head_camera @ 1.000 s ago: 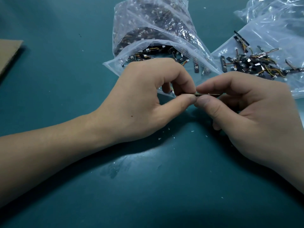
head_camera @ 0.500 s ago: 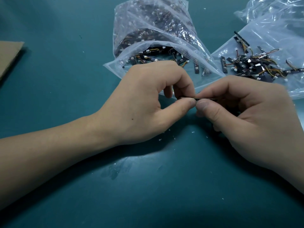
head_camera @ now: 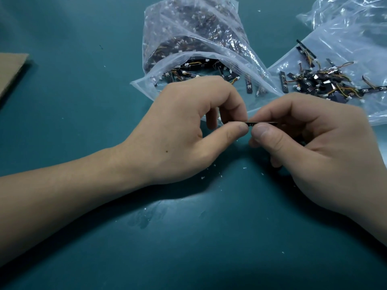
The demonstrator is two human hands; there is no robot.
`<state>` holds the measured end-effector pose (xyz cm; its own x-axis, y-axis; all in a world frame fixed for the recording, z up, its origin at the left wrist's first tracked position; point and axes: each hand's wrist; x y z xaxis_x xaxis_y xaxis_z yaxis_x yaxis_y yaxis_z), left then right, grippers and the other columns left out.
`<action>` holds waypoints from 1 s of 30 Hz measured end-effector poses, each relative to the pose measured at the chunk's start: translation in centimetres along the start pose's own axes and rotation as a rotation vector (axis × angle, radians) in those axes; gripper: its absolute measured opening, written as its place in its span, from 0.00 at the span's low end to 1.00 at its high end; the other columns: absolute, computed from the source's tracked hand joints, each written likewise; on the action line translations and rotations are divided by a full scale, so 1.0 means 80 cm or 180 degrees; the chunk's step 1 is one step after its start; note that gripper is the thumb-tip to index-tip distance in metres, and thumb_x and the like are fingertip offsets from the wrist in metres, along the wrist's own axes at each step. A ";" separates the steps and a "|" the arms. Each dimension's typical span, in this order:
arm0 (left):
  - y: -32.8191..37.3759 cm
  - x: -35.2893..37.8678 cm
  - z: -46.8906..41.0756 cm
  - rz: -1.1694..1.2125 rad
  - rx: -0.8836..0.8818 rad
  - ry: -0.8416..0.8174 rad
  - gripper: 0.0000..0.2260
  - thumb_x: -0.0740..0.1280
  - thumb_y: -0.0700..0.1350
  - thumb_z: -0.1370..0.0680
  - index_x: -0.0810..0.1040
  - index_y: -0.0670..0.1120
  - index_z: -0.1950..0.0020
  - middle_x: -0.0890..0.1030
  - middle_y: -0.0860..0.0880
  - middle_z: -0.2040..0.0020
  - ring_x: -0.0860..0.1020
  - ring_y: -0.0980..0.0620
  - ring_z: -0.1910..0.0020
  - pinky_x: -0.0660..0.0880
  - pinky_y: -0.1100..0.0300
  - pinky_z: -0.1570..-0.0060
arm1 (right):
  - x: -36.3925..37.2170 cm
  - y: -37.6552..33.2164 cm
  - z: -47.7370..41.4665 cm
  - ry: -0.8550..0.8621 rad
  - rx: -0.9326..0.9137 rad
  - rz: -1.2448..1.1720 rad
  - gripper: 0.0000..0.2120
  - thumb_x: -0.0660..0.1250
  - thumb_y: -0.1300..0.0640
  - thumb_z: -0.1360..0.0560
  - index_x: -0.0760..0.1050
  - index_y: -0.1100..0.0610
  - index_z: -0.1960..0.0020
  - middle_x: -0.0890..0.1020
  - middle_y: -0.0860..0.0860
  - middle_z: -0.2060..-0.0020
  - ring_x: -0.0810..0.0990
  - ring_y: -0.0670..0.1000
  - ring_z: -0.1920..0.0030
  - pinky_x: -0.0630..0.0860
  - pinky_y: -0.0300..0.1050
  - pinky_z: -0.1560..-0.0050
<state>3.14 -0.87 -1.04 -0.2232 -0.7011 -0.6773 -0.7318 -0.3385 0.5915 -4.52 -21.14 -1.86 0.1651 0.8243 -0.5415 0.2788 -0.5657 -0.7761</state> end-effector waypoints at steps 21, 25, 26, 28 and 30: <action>0.001 -0.001 0.001 0.0098 0.0026 0.0004 0.03 0.74 0.43 0.23 0.82 0.46 0.55 0.80 0.55 0.59 0.79 0.55 0.58 0.74 0.65 0.55 | 0.000 0.000 -0.001 -0.0112 0.0008 0.0059 0.06 0.68 0.47 0.22 0.82 0.48 0.51 0.84 0.48 0.63 0.79 0.54 0.70 0.76 0.52 0.68; 0.003 -0.001 0.001 0.0101 -0.0002 -0.0024 0.03 0.74 0.44 0.23 0.82 0.47 0.55 0.80 0.56 0.60 0.79 0.55 0.59 0.73 0.66 0.56 | -0.001 0.000 -0.001 -0.0140 0.0007 0.0085 0.03 0.70 0.51 0.22 0.82 0.48 0.52 0.84 0.48 0.63 0.79 0.54 0.69 0.76 0.52 0.68; 0.002 -0.001 0.001 0.0108 -0.0004 -0.0013 0.03 0.74 0.43 0.23 0.82 0.47 0.55 0.80 0.56 0.60 0.79 0.55 0.58 0.73 0.66 0.56 | -0.002 0.000 -0.001 -0.0140 0.0005 0.0080 0.03 0.70 0.50 0.22 0.82 0.48 0.52 0.84 0.48 0.63 0.79 0.54 0.69 0.76 0.52 0.68; 0.002 -0.002 0.001 0.0109 0.0002 -0.0010 0.03 0.74 0.43 0.23 0.82 0.46 0.55 0.80 0.56 0.60 0.79 0.55 0.59 0.73 0.67 0.55 | -0.001 -0.001 -0.001 -0.0144 0.0002 0.0066 0.04 0.69 0.50 0.22 0.82 0.48 0.52 0.84 0.49 0.64 0.79 0.54 0.69 0.76 0.53 0.68; 0.002 -0.002 0.001 0.0104 -0.0009 -0.0044 0.02 0.74 0.43 0.23 0.83 0.47 0.55 0.79 0.57 0.60 0.78 0.55 0.59 0.72 0.69 0.55 | -0.001 -0.001 -0.001 -0.0157 0.0009 0.0088 0.03 0.70 0.51 0.21 0.82 0.48 0.52 0.84 0.50 0.64 0.79 0.54 0.69 0.76 0.54 0.68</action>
<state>3.03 -0.76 -0.85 -0.2557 -0.7031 -0.6635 -0.7221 -0.3174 0.6146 -4.47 -21.18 -1.72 0.1260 0.8062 -0.5780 0.2720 -0.5884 -0.7614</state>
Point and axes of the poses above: each hand's wrist, its own z-axis away from the middle knuckle, its own x-axis out of the palm, y = z × x
